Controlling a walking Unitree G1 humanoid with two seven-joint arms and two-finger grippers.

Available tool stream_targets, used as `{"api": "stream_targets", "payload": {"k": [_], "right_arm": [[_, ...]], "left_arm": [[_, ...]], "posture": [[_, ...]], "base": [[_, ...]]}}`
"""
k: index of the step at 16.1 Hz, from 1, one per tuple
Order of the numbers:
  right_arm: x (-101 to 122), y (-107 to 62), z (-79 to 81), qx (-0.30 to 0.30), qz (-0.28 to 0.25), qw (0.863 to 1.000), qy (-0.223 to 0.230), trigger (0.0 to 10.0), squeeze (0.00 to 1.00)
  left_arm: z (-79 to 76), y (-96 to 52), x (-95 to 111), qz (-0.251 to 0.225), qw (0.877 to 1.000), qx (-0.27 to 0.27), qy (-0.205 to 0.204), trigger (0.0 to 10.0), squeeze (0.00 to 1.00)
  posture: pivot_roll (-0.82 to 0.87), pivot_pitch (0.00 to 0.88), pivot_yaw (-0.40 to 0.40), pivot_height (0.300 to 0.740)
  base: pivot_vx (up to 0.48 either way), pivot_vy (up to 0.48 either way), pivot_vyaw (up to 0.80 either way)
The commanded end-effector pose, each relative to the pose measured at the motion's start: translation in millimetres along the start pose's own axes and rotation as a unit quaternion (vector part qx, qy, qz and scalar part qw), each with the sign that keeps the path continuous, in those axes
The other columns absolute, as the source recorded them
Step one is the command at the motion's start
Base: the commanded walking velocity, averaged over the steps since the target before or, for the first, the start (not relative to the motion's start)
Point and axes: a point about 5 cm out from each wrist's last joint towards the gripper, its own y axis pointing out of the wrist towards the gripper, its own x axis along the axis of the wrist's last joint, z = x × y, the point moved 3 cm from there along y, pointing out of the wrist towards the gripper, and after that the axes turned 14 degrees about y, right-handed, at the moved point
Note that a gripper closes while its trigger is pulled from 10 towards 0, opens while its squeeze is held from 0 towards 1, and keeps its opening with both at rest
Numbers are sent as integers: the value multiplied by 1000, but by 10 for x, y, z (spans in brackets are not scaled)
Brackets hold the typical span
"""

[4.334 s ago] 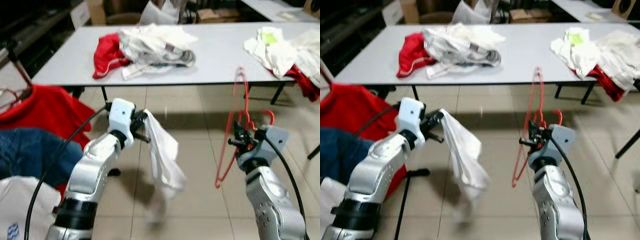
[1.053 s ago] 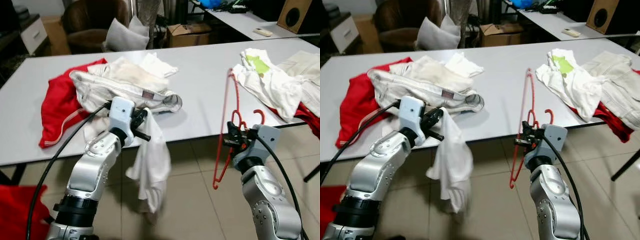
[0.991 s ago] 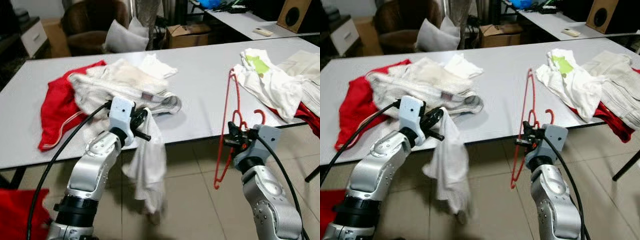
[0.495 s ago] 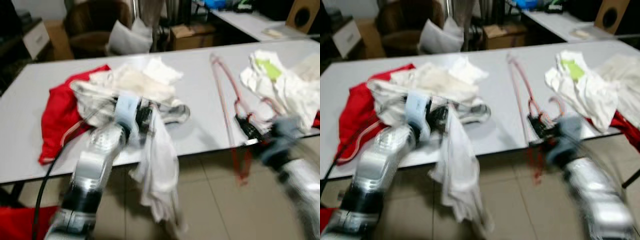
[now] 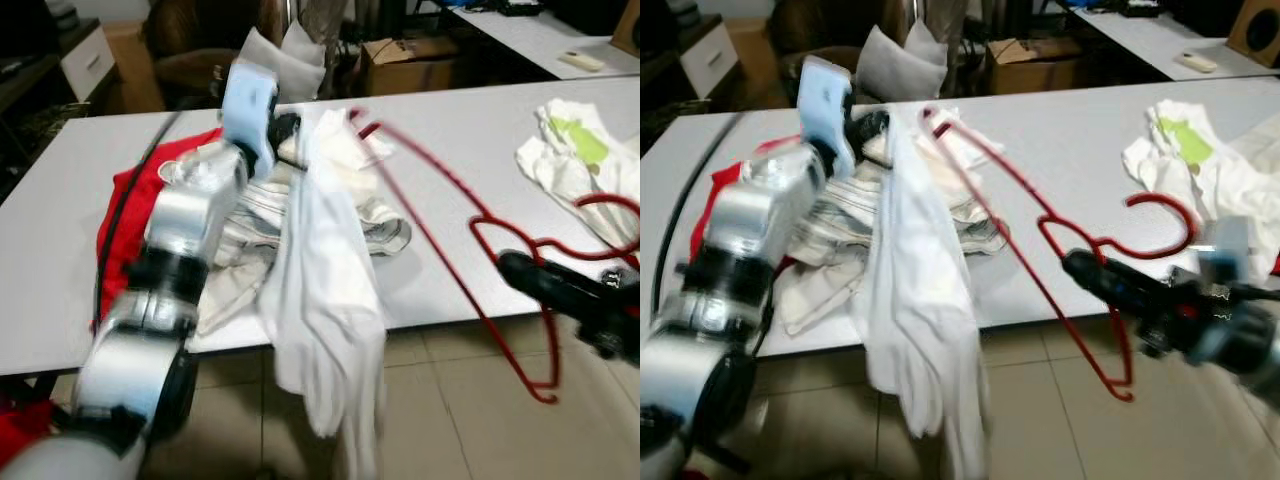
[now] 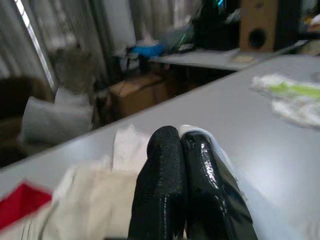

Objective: Hang hanger

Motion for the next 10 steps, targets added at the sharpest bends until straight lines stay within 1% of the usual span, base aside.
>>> {"api": "stream_targets", "payload": {"k": [1,2,4,6,7,8,9,10], "right_arm": [[29,-23,103,43,26,999,1,10000,0],[-7,-35,125,59,56,997,4,10000,0],[-95,-45,75,64,119,991,7,10000,0],[-128,-28,8,67,158,985,-3,10000,0],[-157,10,-34,64,178,982,-15,10000,0],[-168,18,-47,63,187,980,-20,10000,0],[-202,79,-101,59,205,976,-34,10000,0],[-221,187,-126,67,210,974,-47,10000,0]], "left_arm": [[181,17,150,-17,1000,19,19,10000,0],[260,28,223,-22,999,26,24,10000,0],[398,40,403,-42,998,24,32,10000,0],[492,68,580,-64,997,19,32,10000,0],[494,73,681,-78,997,8,27,10000,0],[492,78,712,-83,996,3,24,10000,0],[447,81,857,-105,994,-19,8,10000,0],[354,84,1020,-132,990,-53,-7,10000,0]], "posture": [[-229,0,41,719],[-227,0,37,719],[-218,0,27,719],[-204,0,20,719],[-203,0,20,719],[-203,0,20,719],[-202,0,18,719],[-200,0,18,719]], "base": [[0,0,0],[0,0,0],[0,0,0],[0,0,0],[0,0,0],[0,0,0],[0,0,0],[0,0,0]]}}
